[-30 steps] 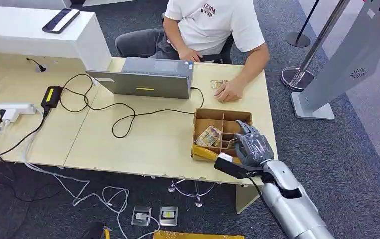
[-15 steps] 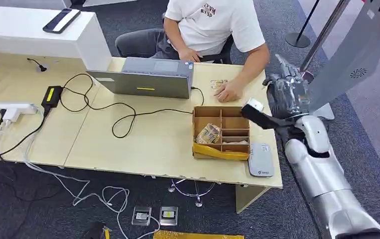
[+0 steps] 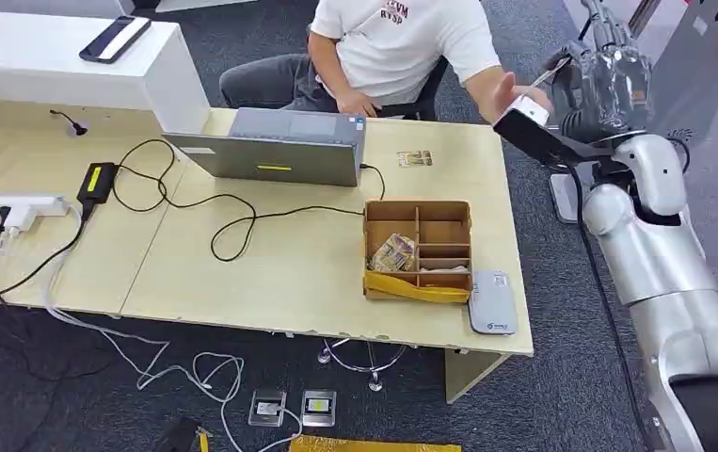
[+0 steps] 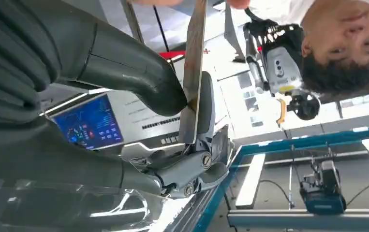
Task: Pass the card to the sensor for recognition and then transmit it.
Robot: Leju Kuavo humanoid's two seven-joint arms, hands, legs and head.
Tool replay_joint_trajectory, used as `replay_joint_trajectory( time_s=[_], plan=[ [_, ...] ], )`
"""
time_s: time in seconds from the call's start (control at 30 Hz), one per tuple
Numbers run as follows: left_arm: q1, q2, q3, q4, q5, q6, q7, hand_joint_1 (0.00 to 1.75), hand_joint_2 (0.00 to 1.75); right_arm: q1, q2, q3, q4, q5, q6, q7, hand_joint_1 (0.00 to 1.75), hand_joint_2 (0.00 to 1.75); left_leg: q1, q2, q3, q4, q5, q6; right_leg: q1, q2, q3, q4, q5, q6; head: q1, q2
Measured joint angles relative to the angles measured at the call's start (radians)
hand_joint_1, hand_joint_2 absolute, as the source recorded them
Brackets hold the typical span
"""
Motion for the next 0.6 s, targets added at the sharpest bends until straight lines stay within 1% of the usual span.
replay_joint_trajectory(
  time_s=[0.13,0.2,0.33,0.4,0.43,0.47,0.5,0.53,0.6],
  plan=[
    [-0.016,0.001,-0.007,0.000,-0.016,-0.013,0.010,0.00,1.75,-0.032,0.034,0.024,0.097,0.049,0.040,-0.018,1.75,1.75,0.000,0.000,0.000,0.000,0.000,0.000,0.000,0.000,0.000,0.000,0.000,0.000,0.000,0.000],
    [-0.026,0.001,-0.008,0.000,-0.021,-0.019,0.016,0.00,1.75,-0.052,0.055,0.034,0.153,0.053,0.067,-0.020,1.75,1.75,0.000,0.000,0.000,0.000,0.000,0.000,0.000,0.000,0.000,0.000,0.000,0.000,0.000,0.000],
    [-0.038,0.001,-0.015,0.000,-0.032,-0.019,0.023,0.00,1.75,-0.097,0.092,0.056,0.263,0.053,0.131,0.004,1.75,1.75,0.000,-0.001,0.000,0.000,0.001,0.000,0.000,-0.001,0.000,0.000,0.000,0.000,0.000,0.000],
    [-0.039,0.001,-0.016,0.000,-0.034,-0.019,0.023,0.00,1.75,-0.112,0.104,0.061,0.302,0.053,0.145,0.017,1.75,1.75,0.000,-0.001,0.000,0.000,0.001,0.000,0.000,-0.001,0.000,0.000,0.000,0.000,0.000,0.000],
    [-0.039,0.001,-0.016,0.000,-0.034,-0.019,0.023,0.00,1.75,-0.116,0.108,0.063,0.319,0.054,0.148,0.019,0.80,1.75,0.000,-0.001,0.000,0.000,0.001,0.000,0.000,-0.001,0.000,0.000,0.000,0.000,0.000,0.000],
    [-0.040,0.001,-0.016,0.000,-0.035,-0.019,0.023,0.00,1.75,-0.117,0.113,0.065,0.334,0.055,0.148,0.019,0.40,1.75,0.000,-0.001,0.000,0.000,0.001,0.000,0.000,-0.001,0.000,0.000,0.000,0.000,0.000,0.000],
    [-0.041,0.001,-0.016,0.000,-0.035,-0.019,0.023,0.00,1.75,-0.118,0.116,0.068,0.345,0.055,0.149,0.019,0.40,1.75,0.000,-0.001,0.000,0.000,0.001,0.000,0.000,-0.001,0.000,0.000,0.000,0.000,0.000,0.000],
    [-0.041,0.002,-0.016,0.000,-0.035,-0.019,0.023,0.00,1.75,-0.118,0.120,0.073,0.357,0.057,0.149,0.019,0.00,1.75,0.000,-0.001,0.000,0.000,0.001,0.000,0.000,-0.001,0.000,0.000,0.000,0.000,0.000,0.000],
    [-0.041,0.003,-0.017,0.000,-0.035,-0.020,0.023,0.00,1.75,-0.118,0.126,0.076,0.378,0.059,0.148,0.020,0.00,1.75,0.000,-0.001,0.000,0.000,0.001,0.000,0.000,-0.001,0.000,0.000,0.000,0.000,0.000,0.000]
  ],
)
